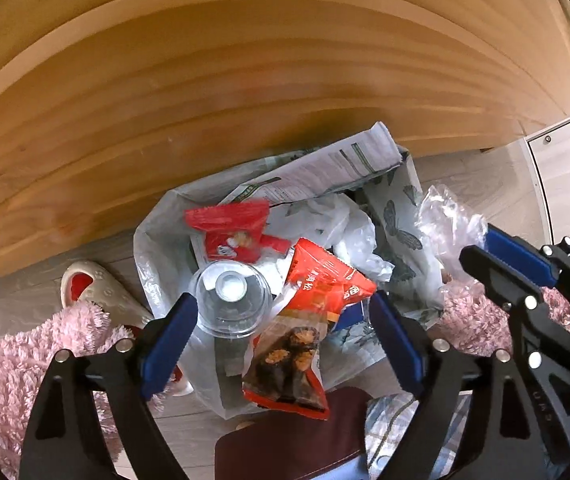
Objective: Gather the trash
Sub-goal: 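Open the left tool while the right tool opens, dropping both wrappers into the bag, then raise both open tools from the trash bag back toward the bed, then reach the left tool to the yellow snack packet and grasp it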
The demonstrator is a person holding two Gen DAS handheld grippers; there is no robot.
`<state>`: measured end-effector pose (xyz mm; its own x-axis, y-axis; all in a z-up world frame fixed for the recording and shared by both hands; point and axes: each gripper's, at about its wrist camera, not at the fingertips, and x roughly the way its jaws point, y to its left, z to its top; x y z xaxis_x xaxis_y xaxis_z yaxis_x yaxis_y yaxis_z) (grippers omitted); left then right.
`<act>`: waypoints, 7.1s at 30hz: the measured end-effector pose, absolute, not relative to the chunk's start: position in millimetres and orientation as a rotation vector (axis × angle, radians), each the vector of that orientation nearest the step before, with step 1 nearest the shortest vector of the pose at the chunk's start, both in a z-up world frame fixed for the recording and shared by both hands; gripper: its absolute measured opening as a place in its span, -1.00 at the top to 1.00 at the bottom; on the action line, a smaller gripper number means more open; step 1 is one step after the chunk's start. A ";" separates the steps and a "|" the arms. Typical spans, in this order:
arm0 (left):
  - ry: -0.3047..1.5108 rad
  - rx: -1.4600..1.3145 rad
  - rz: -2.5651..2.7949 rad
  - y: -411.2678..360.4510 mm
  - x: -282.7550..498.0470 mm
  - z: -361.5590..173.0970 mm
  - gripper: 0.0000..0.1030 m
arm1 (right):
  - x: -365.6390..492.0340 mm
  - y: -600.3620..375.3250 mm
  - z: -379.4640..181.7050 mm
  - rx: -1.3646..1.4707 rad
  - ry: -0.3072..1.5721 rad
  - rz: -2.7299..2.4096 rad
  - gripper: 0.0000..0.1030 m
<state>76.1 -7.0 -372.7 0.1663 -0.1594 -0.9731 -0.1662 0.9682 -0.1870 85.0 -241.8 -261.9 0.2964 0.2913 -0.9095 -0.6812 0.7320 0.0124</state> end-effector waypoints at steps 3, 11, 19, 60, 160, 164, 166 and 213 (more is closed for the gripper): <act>1.414 -0.291 0.021 -4.4 76.7 -373.3 -0.64 | 84.2 -237.0 -265.6 -0.432 1.097 0.674 0.68; 1.421 -0.339 0.066 8.2 76.0 -375.8 -0.65 | 88.7 -227.0 -278.4 -0.468 1.113 0.681 0.68; 1.436 -0.345 0.089 11.5 75.6 -379.6 -0.65 | 91.5 -221.9 -292.6 -0.492 1.160 0.671 0.68; 1.447 -0.350 0.110 13.5 74.2 -382.7 -0.65 | 100.8 -223.5 -309.1 -0.505 1.213 0.589 -0.82; 0.626 -0.256 0.006 17.4 42.7 -173.6 -0.86 | 93.0 -286.7 -125.6 -0.241 0.469 0.518 -0.83; 0.579 -0.221 0.018 16.3 47.9 -162.6 -0.86 | 101.3 -286.0 -119.5 -0.237 0.438 0.509 -0.83; 0.564 -0.215 0.019 16.5 51.1 -158.8 -0.86 | 105.8 -286.7 -116.3 -0.231 0.422 0.505 -0.83; 0.357 -0.234 0.017 58.8 206.1 -78.7 -0.86 | 237.3 -246.4 -42.0 -0.173 0.223 0.412 -0.83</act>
